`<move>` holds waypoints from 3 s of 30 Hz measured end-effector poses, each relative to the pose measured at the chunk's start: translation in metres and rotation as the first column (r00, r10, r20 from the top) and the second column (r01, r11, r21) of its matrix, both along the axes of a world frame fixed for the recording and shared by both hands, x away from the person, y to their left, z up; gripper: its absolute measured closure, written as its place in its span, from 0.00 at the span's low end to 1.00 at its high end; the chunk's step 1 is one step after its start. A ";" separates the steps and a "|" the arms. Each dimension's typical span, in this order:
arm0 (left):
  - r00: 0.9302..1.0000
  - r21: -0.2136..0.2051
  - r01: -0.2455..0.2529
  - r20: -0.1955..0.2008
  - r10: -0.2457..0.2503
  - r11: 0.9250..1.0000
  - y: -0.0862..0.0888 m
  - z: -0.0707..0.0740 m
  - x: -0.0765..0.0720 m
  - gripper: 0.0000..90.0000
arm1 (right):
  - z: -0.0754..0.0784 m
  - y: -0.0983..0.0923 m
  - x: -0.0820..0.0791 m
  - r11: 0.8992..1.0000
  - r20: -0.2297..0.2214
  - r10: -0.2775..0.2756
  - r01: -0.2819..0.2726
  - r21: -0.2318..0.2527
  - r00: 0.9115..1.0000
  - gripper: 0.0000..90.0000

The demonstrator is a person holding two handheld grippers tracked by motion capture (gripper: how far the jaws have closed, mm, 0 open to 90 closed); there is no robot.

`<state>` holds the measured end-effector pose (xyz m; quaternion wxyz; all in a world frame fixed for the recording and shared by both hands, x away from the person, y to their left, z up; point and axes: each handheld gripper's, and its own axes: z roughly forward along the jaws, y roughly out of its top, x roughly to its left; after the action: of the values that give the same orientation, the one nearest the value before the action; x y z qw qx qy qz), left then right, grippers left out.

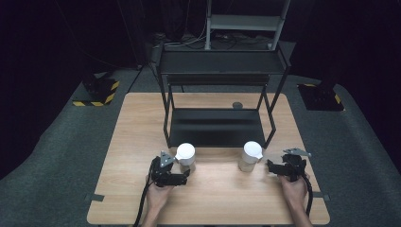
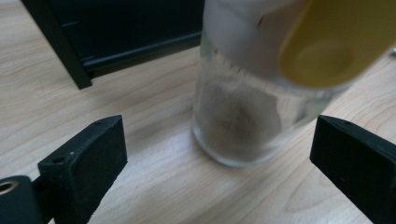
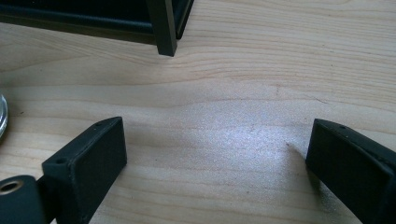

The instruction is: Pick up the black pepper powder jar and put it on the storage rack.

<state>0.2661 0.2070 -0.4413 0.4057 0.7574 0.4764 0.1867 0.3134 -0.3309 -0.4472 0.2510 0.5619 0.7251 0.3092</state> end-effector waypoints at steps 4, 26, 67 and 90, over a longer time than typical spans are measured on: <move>1.000 -0.012 0.001 0.020 0.000 1.000 -0.005 0.000 0.001 0.06 | 0.000 0.000 0.000 1.000 0.000 0.000 0.000 0.000 1.000 0.05; 0.995 -0.034 -0.010 0.097 0.013 0.999 -0.022 -0.002 0.003 0.22 | 0.000 0.000 0.000 1.000 0.001 0.001 -0.001 -0.001 1.000 0.05; 0.990 0.013 0.108 0.087 -0.108 0.994 -0.017 0.093 0.022 0.34 | 0.000 0.000 0.000 1.000 0.000 0.000 0.000 0.000 1.000 0.05; 0.975 -0.043 0.211 0.081 -0.207 0.977 -0.006 0.221 0.061 0.34 | 0.000 0.000 0.000 1.000 0.000 0.000 0.000 -0.001 1.000 0.05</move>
<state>0.3273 0.2014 -0.2208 0.4602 0.7849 0.3831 0.1593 0.3134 -0.3309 -0.4472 0.2511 0.5617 0.7252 0.3090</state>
